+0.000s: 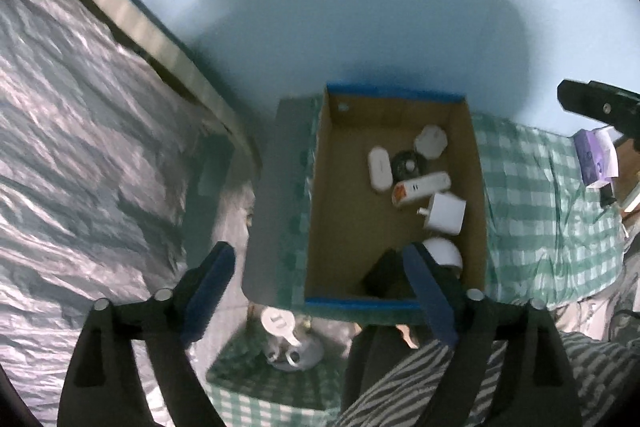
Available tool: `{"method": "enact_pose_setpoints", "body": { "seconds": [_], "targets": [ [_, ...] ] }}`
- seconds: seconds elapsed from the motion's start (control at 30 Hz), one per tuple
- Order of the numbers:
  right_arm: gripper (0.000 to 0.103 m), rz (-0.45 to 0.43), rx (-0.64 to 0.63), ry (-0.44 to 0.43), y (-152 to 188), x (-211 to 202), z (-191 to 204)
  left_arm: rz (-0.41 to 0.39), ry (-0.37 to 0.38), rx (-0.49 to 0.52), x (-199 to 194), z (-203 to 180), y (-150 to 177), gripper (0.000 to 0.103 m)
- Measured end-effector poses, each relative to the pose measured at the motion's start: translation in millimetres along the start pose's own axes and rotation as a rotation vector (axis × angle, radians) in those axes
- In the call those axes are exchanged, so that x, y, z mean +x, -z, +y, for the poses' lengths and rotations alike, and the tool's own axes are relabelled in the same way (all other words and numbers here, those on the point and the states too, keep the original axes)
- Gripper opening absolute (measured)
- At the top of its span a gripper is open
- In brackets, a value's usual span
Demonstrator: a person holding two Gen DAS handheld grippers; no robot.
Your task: Organize rigid objects
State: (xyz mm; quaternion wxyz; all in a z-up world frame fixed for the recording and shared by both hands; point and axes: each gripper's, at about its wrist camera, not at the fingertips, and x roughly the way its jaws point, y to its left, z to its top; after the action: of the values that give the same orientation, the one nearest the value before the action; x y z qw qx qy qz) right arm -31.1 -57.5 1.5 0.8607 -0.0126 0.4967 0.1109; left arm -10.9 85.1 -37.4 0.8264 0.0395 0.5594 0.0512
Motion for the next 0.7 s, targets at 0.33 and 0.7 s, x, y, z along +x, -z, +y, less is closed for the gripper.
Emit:
{"method": "enact_pose_setpoints", "body": {
  "seconds": [0.33,0.7],
  "targets": [
    [0.077,-0.061,-0.017,0.045,9.8,-31.2,1.4,-0.033,-0.003,-0.005,-18.5,-2.8,-1.0,0.094],
    [0.077,-0.049,0.005,0.036,15.0,-32.7,-4.3,-0.048,0.004,-0.014,-29.0,-4.9,2.0,0.094]
  ]
}}
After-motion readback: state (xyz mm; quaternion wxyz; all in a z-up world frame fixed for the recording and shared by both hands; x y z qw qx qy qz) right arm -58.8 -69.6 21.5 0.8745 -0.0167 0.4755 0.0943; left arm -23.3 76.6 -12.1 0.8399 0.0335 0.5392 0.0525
